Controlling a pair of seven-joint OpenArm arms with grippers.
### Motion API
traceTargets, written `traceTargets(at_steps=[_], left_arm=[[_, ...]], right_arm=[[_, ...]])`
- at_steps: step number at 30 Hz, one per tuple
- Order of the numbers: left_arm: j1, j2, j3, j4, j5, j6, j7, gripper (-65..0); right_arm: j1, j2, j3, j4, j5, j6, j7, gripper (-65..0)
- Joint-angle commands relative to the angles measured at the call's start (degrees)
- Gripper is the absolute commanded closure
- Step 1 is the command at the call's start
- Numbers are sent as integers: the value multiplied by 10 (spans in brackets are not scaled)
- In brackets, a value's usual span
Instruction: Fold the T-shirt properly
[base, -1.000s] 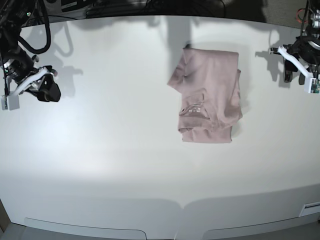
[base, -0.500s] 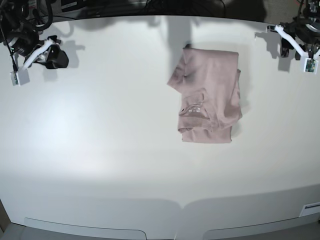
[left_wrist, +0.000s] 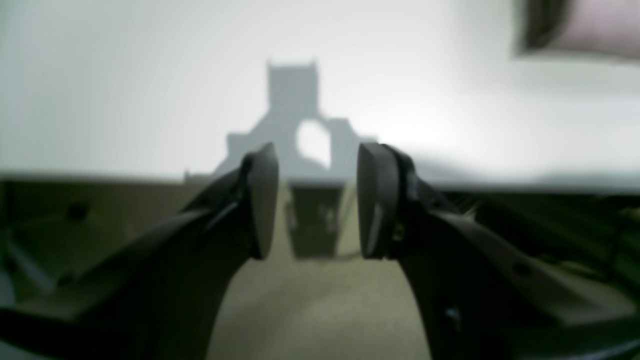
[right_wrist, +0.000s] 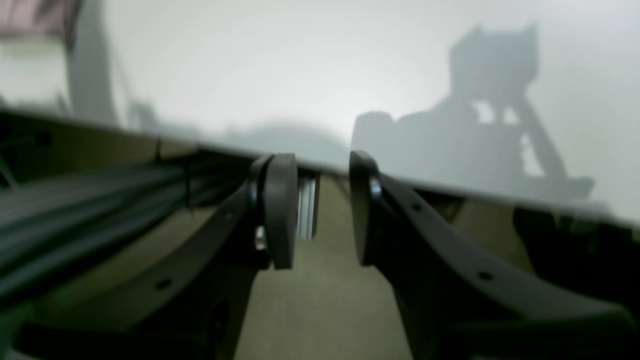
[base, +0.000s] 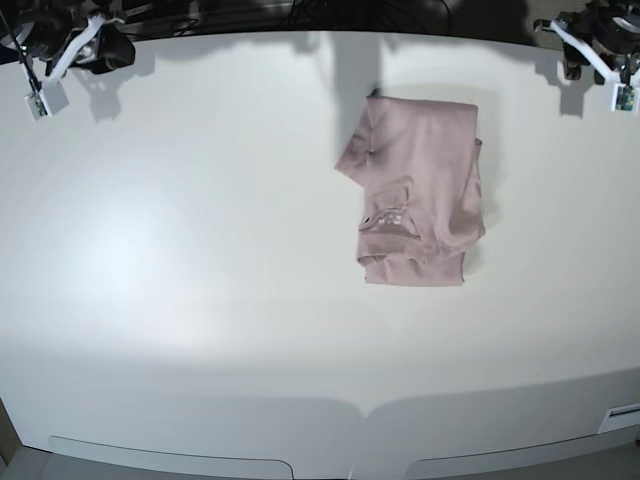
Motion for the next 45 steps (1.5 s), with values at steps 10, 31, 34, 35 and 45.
traceTargets(at_steps=[10,31,34,35,45], left_arm=[[162,-5,-51,9,-116,-45,18,-126],[-109,32,203,-722,23,-62,-169,-125],[-164,31,208,-798,25,-62,-209,-125],[-179,31,208,-817,31,-62,-222,-125],[-259,31,208,-940,109,-62,-280,-124]], right_arm=[[-154,11,5,25,12,1,-11,-191],[-66,75,-439,-444,-285,1,262,-191],[14,54,-489,-551,-294,1,277,-191],[39,45,-502,-585,-304,1,290,-191],[213,-22,-588,-786,-419,-20,362,-191]])
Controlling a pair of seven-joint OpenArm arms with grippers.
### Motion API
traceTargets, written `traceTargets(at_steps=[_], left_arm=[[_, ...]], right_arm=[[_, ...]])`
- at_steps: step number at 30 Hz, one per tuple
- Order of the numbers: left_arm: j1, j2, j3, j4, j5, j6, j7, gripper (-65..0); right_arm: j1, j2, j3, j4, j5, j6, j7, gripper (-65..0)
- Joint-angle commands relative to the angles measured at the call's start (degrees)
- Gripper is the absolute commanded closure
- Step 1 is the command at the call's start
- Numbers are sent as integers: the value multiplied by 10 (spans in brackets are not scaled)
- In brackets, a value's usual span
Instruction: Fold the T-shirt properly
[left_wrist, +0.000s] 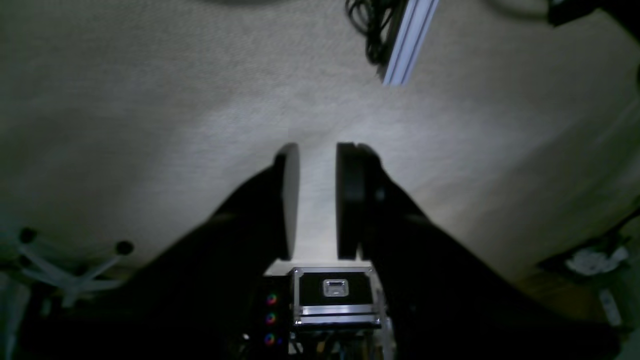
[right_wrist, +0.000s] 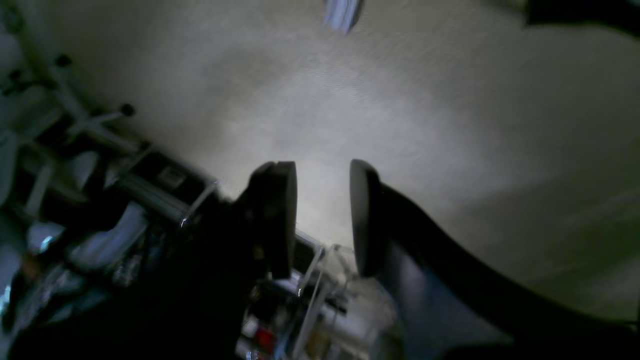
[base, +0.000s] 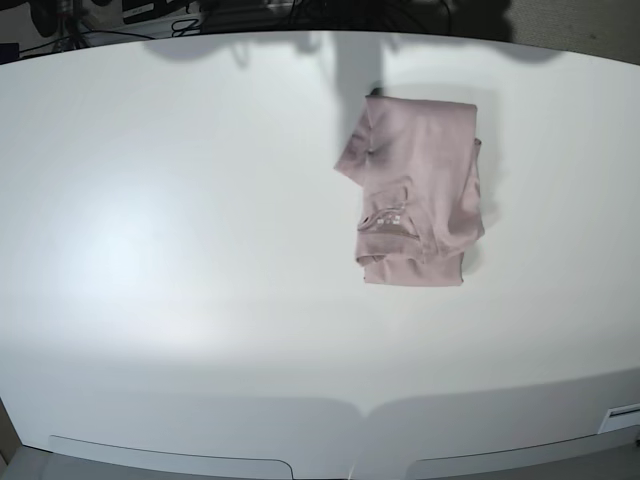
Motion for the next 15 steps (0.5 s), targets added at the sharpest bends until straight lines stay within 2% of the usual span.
traceTargets(at_steps=[1,3,6,15], left_arm=[[8,-6,0,1,0,-2,-1,-124],[8,-6,0,1,1,-2,-2,-124],[8,-6,0,1,1,-2,-2,-124],[8,-6,0,1,1,-2,10,-124]], right_arm=[[1,4,-1,-4,-8,-4,5,-191],[11,4,0,-9,-7,-17,34,-191],[15,4,0,-9,-7,-17,56,-191],[20,5,0,-9,-8,-34,64,-191]])
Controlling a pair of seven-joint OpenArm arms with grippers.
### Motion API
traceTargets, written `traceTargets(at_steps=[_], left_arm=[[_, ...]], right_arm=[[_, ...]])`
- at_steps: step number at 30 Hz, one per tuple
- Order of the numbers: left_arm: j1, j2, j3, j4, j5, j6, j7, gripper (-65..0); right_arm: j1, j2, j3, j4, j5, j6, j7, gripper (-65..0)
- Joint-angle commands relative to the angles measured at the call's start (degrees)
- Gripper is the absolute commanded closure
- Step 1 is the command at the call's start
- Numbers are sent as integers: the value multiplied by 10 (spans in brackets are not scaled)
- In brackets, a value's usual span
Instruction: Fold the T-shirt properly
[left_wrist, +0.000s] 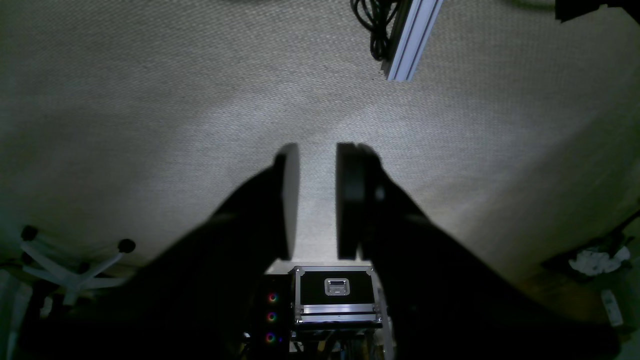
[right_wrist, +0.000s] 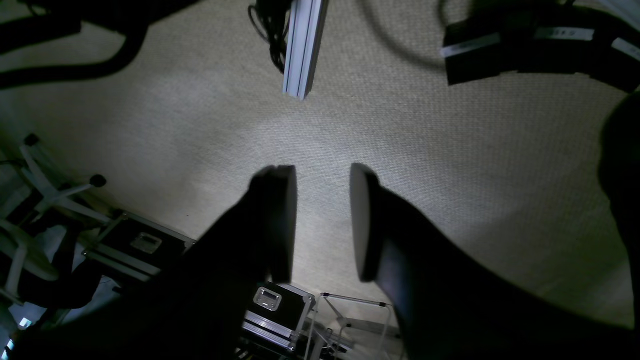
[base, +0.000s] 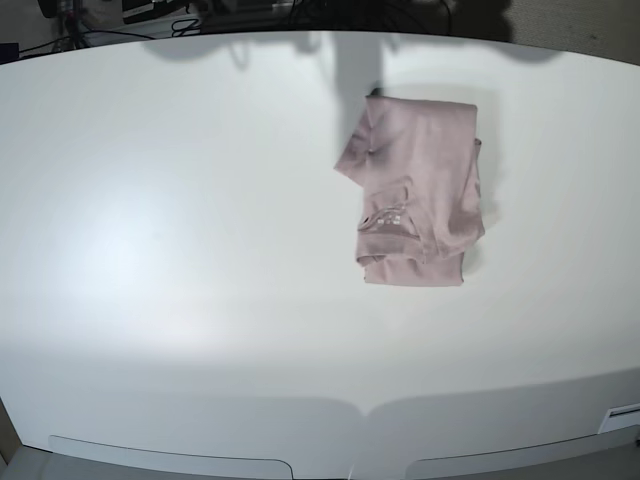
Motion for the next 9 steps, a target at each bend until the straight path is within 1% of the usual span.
traceTargets(at_steps=[1,7,9], left_arm=[[8,-5,0,1,1,-2,7,-124],[10,8,0,1,1,2,14,-124],[9,14,0,1,1,2,15,-124]], right_arm=[[-3,5,1,3,2,4,-2,-191],[-3,4,1,3,4,4,-4,-191],[-3,5,1,3,17,4,-7,-191]])
